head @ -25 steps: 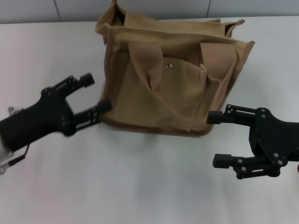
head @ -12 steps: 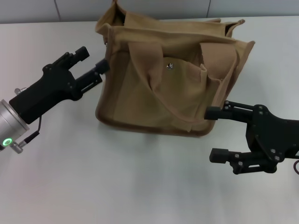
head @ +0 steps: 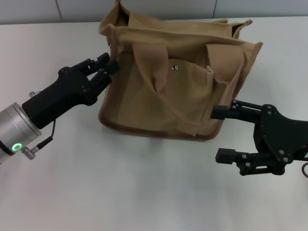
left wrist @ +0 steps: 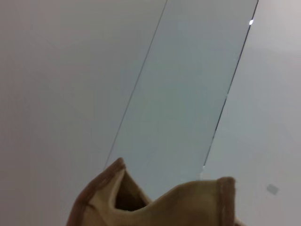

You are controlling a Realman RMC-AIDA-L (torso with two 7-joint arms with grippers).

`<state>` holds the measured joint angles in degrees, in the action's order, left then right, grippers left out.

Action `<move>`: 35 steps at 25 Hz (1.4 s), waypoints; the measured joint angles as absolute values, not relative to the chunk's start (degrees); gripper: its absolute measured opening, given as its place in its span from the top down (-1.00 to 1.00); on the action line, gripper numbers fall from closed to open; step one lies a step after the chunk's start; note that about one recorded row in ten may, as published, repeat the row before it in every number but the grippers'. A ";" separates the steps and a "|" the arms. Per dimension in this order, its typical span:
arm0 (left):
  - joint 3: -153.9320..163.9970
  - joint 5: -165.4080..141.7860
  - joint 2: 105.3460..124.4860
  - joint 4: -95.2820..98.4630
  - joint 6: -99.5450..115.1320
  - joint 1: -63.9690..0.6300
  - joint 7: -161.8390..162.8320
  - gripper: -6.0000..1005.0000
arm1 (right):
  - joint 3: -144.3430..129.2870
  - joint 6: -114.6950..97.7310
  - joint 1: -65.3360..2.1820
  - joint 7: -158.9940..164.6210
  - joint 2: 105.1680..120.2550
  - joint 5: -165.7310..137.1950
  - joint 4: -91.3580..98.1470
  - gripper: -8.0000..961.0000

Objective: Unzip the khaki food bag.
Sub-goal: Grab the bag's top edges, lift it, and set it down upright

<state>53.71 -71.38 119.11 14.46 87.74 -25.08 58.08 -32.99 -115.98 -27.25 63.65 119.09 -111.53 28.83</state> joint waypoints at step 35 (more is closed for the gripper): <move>53.20 -71.28 119.18 10.72 86.28 -28.76 57.53 0.12 | -33.46 -112.08 -27.27 62.22 119.18 -111.53 25.70 -0.76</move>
